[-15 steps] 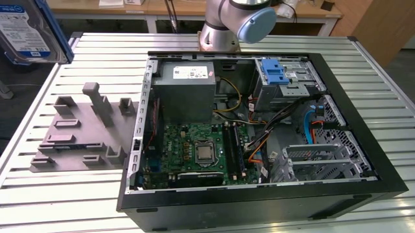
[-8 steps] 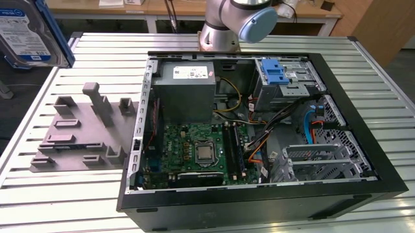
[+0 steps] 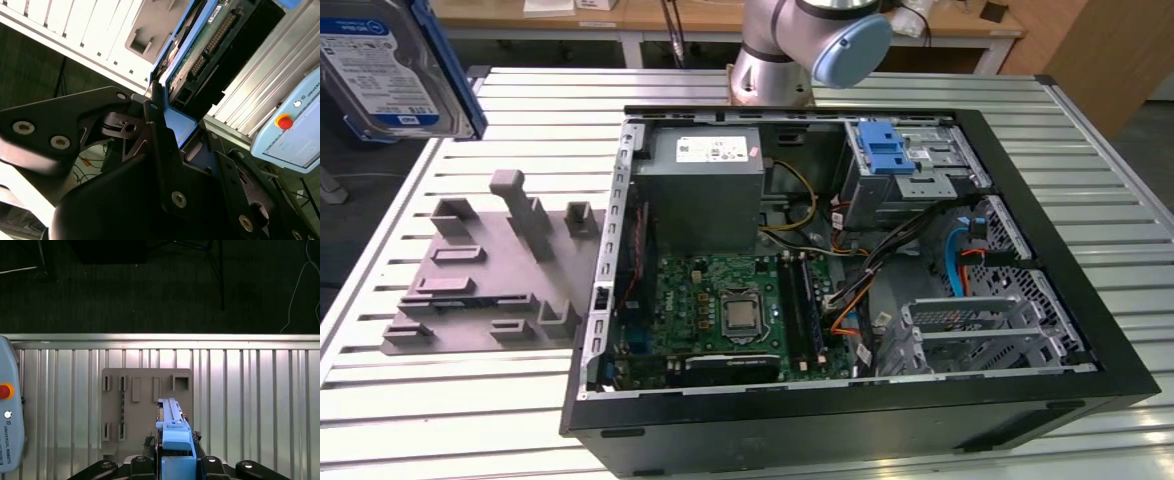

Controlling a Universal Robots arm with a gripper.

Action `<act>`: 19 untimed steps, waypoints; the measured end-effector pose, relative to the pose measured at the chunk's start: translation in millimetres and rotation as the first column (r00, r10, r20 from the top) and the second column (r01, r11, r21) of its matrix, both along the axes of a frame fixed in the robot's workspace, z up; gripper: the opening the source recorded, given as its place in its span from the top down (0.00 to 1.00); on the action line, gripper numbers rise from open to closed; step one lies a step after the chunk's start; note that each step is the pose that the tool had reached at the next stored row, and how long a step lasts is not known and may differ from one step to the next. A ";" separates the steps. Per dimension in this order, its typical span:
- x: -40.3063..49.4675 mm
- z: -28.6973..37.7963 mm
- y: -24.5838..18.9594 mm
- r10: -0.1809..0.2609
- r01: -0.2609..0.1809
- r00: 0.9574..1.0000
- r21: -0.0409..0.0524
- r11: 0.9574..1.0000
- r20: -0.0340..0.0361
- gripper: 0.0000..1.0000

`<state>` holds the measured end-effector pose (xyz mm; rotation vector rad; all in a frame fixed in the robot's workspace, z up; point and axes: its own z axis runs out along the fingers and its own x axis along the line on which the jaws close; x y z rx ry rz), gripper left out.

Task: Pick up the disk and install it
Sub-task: 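Pick up the disk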

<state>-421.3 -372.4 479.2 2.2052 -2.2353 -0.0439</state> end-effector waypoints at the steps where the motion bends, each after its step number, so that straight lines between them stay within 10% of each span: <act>1: 0.6 -0.1 -0.1 0.000 0.000 1.000 0.000 1.000 0.000 0.64; 19: 13.2 -0.1 -4.4 0.000 0.000 1.000 0.000 1.000 -0.001 0.64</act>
